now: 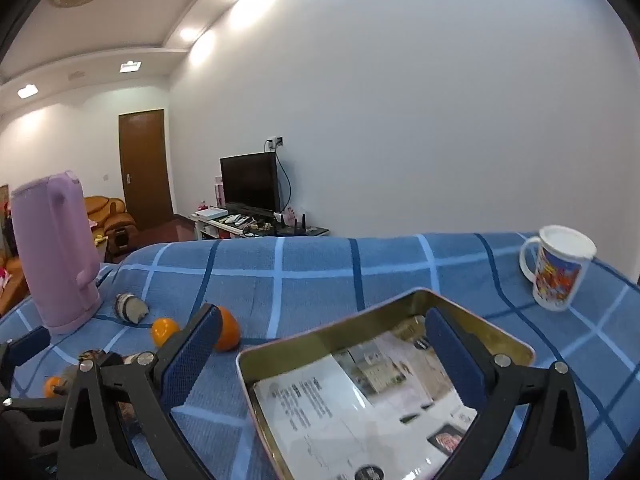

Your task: Organize fruits

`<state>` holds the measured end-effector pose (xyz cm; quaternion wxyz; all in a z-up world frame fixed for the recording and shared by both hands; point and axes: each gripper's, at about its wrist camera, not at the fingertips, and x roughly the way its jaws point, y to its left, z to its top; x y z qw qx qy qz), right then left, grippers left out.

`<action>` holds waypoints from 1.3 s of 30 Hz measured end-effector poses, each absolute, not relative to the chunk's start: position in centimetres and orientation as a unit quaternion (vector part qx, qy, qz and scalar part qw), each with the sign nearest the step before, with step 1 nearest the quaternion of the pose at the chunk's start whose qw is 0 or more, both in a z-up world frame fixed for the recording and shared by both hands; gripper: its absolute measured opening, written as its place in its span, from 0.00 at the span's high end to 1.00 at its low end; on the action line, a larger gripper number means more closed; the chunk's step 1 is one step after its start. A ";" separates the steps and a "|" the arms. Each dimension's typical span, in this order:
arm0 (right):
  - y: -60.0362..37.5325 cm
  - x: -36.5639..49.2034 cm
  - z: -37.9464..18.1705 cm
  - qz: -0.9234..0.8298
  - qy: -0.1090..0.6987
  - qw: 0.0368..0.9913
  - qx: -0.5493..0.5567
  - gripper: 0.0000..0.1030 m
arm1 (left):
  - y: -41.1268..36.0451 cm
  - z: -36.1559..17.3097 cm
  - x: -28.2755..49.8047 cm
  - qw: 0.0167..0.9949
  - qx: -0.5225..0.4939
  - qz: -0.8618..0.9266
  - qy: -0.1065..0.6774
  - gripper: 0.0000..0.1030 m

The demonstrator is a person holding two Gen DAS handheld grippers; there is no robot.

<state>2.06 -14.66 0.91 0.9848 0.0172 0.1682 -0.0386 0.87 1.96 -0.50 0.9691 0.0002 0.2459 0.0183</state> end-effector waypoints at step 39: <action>-14.5 3.6 -0.5 -0.067 0.217 0.974 0.009 0.01 | 4.4 -0.6 2.1 0.967 -0.006 0.078 0.244 0.00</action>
